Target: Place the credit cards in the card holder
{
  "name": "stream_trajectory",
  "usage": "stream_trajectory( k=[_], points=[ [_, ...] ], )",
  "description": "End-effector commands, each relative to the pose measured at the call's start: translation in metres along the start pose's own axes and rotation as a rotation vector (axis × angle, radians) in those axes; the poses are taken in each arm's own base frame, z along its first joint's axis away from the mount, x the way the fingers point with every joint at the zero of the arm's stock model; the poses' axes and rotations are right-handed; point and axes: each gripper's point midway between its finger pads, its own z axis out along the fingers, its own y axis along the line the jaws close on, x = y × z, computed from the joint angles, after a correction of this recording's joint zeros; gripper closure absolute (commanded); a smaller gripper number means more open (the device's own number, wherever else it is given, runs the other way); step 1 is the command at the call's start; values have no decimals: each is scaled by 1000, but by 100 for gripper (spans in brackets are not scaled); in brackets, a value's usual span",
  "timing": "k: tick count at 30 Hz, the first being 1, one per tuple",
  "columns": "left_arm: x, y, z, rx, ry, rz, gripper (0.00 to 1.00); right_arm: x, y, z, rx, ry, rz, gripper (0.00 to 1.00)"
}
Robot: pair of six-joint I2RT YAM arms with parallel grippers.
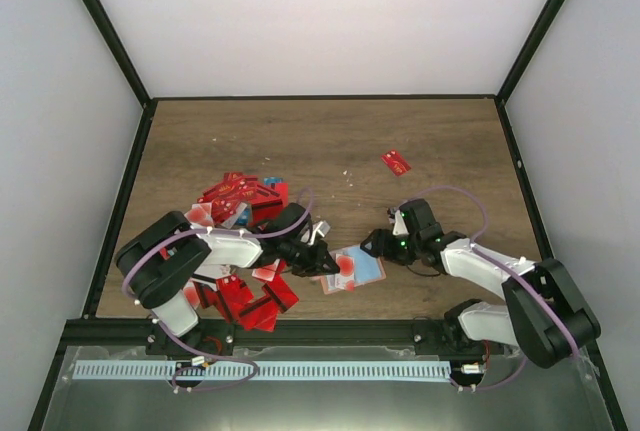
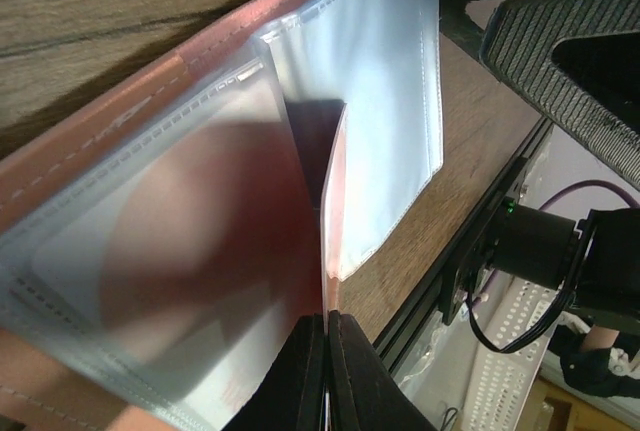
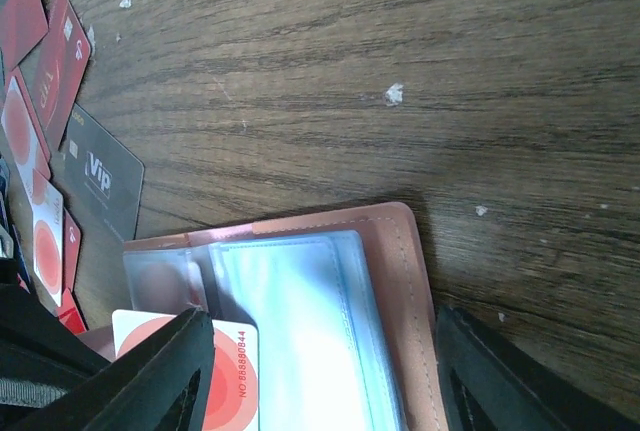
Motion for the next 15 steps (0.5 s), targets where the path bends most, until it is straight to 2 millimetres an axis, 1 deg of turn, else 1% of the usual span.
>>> stream_trajectory(
  k=[1, 3, 9, 12, 15],
  points=[
    [-3, -1, -1, 1, -19, -42, 96, 11, -7, 4, -6, 38, 18, 38],
    [-1, -4, -3, 16, -22, -55, 96, 12, -8, 4, -6, 39, 17, 38],
    [4, -17, -19, 34, -47, -39, 96, 12, -10, 4, 7, 36, 12, 39],
    [6, -16, -22, 22, -46, -42, 96, 12, -10, 5, 2, 39, 10, 39],
    [9, -11, -19, 13, -31, -56, 96, 13, -8, 7, -8, 47, 12, 40]
  ],
)
